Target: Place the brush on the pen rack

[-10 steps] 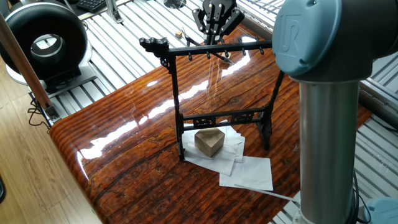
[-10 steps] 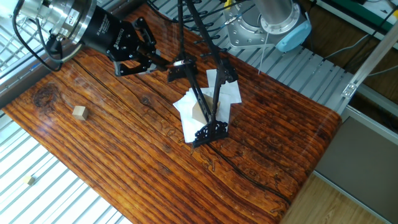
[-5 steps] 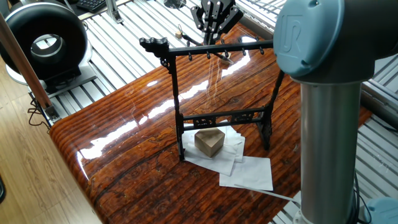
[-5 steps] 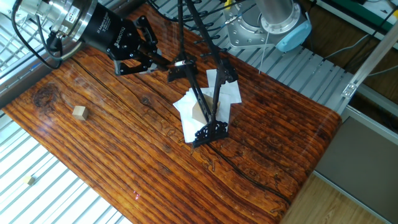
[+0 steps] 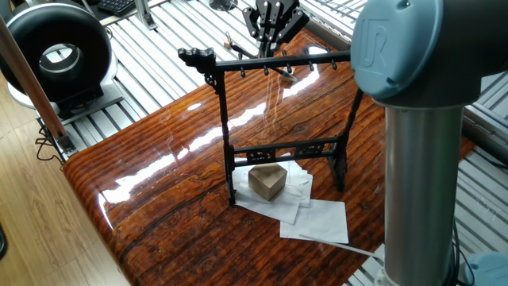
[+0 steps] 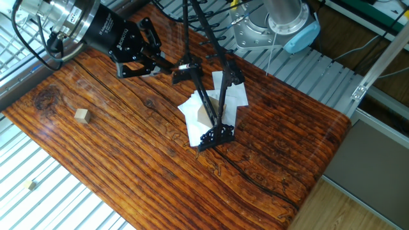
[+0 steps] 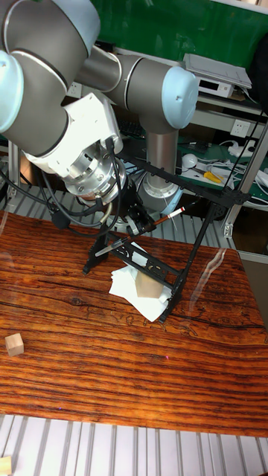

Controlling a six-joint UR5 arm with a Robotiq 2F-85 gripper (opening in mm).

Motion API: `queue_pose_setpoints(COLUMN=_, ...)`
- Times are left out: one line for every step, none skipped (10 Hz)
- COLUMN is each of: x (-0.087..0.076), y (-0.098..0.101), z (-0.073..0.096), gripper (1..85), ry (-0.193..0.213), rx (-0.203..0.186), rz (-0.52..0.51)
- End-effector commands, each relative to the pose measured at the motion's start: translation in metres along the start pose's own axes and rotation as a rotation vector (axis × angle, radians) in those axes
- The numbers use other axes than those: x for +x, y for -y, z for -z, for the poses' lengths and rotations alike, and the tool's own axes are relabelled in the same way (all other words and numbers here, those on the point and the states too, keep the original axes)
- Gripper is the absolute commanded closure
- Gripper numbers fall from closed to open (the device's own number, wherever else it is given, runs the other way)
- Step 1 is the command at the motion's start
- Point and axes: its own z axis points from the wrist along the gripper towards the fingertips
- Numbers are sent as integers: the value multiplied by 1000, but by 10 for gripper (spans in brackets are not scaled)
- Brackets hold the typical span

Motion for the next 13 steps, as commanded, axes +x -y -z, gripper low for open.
queue_pose_setpoints(x=6, y=0, z=1, gripper=847, ry=-22, rx=4, rz=42)
queue_pose_setpoints(x=12, y=1, z=1, gripper=847, ry=-48, rx=5, rz=63)
queue_pose_setpoints(x=17, y=1, z=2, gripper=847, ry=-67, rx=7, rz=78)
queue_pose_setpoints(x=20, y=2, z=2, gripper=847, ry=-78, rx=12, rz=85)
queue_pose_setpoints(x=20, y=2, z=2, gripper=847, ry=-78, rx=12, rz=77)
queue_pose_setpoints(x=21, y=4, z=2, gripper=847, ry=-85, rx=21, rz=67)
queue_pose_setpoints(x=24, y=6, z=2, gripper=847, ry=-97, rx=28, rz=59)
queue_pose_setpoints(x=23, y=5, z=2, gripper=847, ry=-97, rx=29, rz=54)
queue_pose_setpoints(x=22, y=4, z=2, gripper=847, ry=-97, rx=29, rz=48)
queue_pose_setpoints(x=20, y=2, z=2, gripper=847, ry=-96, rx=25, rz=40)
queue_pose_setpoints(x=20, y=2, z=2, gripper=847, ry=-99, rx=25, rz=37)
queue_pose_setpoints(x=18, y=1, z=1, gripper=847, ry=-100, rx=28, rz=32)
queue_pose_setpoints(x=16, y=-1, z=1, gripper=847, ry=-97, rx=30, rz=26)
